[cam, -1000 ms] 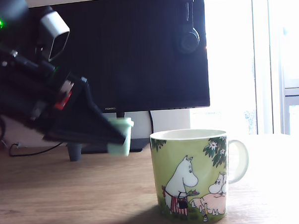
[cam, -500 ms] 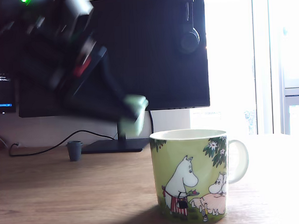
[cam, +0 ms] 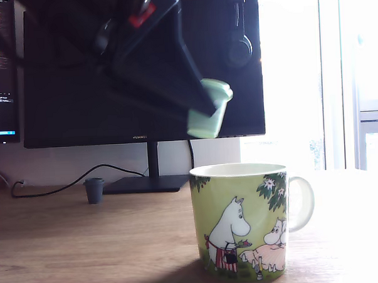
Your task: Pick up the coffee capsules from the table one by one and drop them inside the nearest coffee cup
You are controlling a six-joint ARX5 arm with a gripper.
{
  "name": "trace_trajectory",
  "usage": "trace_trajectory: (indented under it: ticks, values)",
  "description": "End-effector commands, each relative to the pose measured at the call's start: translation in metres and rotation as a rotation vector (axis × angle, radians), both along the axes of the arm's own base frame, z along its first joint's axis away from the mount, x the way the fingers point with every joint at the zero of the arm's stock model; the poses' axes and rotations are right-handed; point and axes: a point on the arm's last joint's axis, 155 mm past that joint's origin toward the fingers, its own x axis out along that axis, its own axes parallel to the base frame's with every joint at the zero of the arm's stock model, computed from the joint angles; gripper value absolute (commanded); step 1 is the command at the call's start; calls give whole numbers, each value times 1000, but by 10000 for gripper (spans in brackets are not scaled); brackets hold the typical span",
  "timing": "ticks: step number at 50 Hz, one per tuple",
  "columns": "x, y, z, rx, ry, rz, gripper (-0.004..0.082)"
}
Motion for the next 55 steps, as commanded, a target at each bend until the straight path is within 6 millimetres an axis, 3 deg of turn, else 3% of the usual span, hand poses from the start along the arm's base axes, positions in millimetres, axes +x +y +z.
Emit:
trace_trajectory:
  ticks: [1, 19, 36, 55]
  values:
    - [-4, -1, 4, -4, -4, -7, 181]
    - [-8, -8, 12, 25, -18, -17, 182]
    - [0, -20, -4, 150, 28, -48, 184]
    - [4, -18, -27, 286, 66, -67, 184]
